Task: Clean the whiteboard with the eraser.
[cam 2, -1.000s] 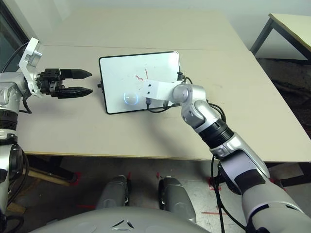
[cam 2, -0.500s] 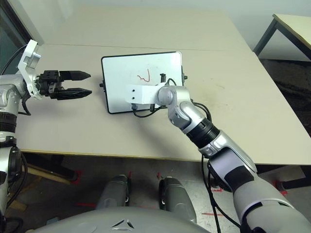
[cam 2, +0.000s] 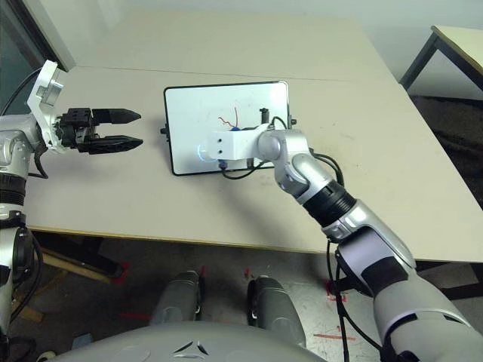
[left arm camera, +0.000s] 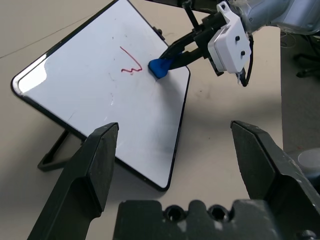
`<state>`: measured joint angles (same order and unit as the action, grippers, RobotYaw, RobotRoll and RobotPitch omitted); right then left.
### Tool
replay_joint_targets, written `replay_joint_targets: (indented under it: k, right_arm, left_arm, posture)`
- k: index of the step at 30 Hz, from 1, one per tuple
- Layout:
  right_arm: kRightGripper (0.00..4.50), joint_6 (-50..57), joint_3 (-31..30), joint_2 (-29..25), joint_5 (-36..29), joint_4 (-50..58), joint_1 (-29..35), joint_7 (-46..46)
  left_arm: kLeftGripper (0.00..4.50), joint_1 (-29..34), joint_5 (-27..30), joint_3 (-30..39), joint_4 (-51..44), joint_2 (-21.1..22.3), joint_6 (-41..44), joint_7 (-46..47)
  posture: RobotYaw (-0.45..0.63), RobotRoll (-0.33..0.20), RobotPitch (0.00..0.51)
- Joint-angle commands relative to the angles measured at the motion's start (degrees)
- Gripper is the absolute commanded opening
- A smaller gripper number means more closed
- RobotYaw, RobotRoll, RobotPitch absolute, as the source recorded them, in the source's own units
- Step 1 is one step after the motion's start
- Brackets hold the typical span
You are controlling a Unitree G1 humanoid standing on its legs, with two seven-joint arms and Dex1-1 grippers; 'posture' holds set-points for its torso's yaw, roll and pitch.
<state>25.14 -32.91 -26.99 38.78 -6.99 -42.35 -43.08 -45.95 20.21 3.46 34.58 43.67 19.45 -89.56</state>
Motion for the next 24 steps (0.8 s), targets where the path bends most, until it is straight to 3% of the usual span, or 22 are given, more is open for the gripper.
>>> replay_joint_targets:
  k: [1, 8, 24]
  right_arm:
    - [0.19, 0.1, 0.7, -2.6, 1.0, -1.0, 2.3, -1.1]
    - [0.19, -0.5, 1.2, -4.5, 0.8, -1.3, 2.6, -0.9]
    - [0.18, 0.2, 3.1, 0.2, -0.9, -0.8, -1.9, -1.3]
  left_arm:
    - [4.50, -1.0, -0.3, -0.6, 0.8, -0.1, -0.9, -0.7]
    - [4.50, -1.5, -0.4, -0.8, 1.4, -0.2, -1.3, -0.9]
    - [4.50, -1.7, -0.5, -0.6, 1.6, 0.2, -1.5, -0.9]
  posture:
    - [0.25, 0.000, 0.060]
    - [0.25, 0.000, 0.057]
    - [0.27, 0.000, 0.047]
